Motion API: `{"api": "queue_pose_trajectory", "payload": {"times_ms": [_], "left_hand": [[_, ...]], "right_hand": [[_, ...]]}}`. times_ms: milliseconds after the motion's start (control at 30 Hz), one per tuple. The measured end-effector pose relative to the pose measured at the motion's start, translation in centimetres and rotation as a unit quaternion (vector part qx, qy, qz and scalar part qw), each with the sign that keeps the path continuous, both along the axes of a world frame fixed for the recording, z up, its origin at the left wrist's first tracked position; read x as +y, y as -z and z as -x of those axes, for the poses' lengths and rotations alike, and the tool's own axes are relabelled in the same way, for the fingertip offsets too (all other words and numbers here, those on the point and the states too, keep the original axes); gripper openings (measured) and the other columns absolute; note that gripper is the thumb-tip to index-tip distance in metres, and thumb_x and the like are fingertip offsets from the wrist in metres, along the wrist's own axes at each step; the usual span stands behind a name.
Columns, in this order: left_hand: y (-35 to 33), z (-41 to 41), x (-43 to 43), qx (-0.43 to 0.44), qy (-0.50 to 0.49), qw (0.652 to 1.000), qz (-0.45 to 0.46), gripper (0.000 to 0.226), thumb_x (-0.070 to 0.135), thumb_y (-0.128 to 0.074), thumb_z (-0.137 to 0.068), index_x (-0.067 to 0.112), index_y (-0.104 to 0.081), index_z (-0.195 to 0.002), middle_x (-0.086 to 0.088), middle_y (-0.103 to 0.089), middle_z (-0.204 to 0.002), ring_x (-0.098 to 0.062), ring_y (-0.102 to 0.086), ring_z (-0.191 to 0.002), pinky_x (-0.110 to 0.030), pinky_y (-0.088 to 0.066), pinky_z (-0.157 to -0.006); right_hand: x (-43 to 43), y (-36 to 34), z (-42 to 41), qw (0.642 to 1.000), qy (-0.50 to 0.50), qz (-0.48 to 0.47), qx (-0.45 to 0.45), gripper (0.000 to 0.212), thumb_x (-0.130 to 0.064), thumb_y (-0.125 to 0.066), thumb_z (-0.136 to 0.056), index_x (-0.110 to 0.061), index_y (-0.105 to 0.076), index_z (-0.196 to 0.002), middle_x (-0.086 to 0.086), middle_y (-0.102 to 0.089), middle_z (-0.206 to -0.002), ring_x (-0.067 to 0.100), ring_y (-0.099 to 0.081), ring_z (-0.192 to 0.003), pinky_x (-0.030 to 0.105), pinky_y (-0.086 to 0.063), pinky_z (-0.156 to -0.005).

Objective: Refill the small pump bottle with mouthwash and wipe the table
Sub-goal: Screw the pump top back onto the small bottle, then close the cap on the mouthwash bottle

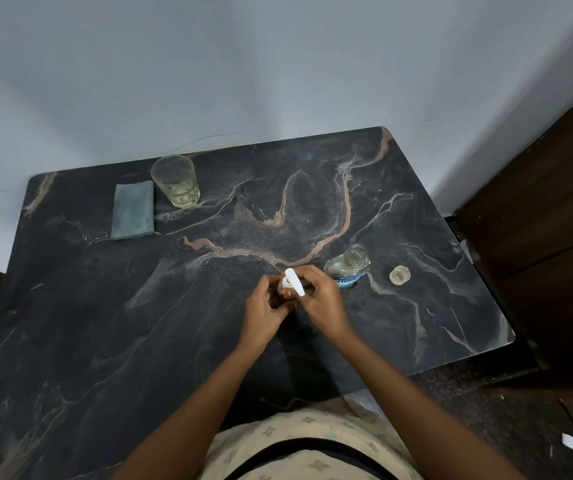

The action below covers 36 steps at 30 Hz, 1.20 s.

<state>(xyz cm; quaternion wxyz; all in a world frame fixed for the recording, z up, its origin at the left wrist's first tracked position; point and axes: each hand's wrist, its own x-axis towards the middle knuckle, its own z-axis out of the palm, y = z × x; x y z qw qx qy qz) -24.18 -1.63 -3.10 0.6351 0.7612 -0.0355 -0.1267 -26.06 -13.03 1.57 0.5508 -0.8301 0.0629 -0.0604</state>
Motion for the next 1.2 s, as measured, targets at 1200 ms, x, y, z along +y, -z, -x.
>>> {"api": "queue_pose_trajectory", "payload": {"times_ms": [1200], "left_hand": [[-1.3, 5.7, -7.3, 0.01, -0.054, 0.996, 0.067, 0.063, -0.002, -0.073, -0.07, 0.032, -0.043, -0.115, 0.01, -0.052, -0.119, -0.002, -0.052, -0.11, -0.013, -0.043, -0.092]], "right_hand": [[-12.3, 2.8, 6.7, 0.99, 0.118, 0.068, 0.023, 0.027, 0.008, -0.061, -0.079, -0.006, -0.062, -0.102, 0.008, -0.064, -0.1, 0.013, -0.061, -0.084, 0.016, -0.046, -0.077]]}}
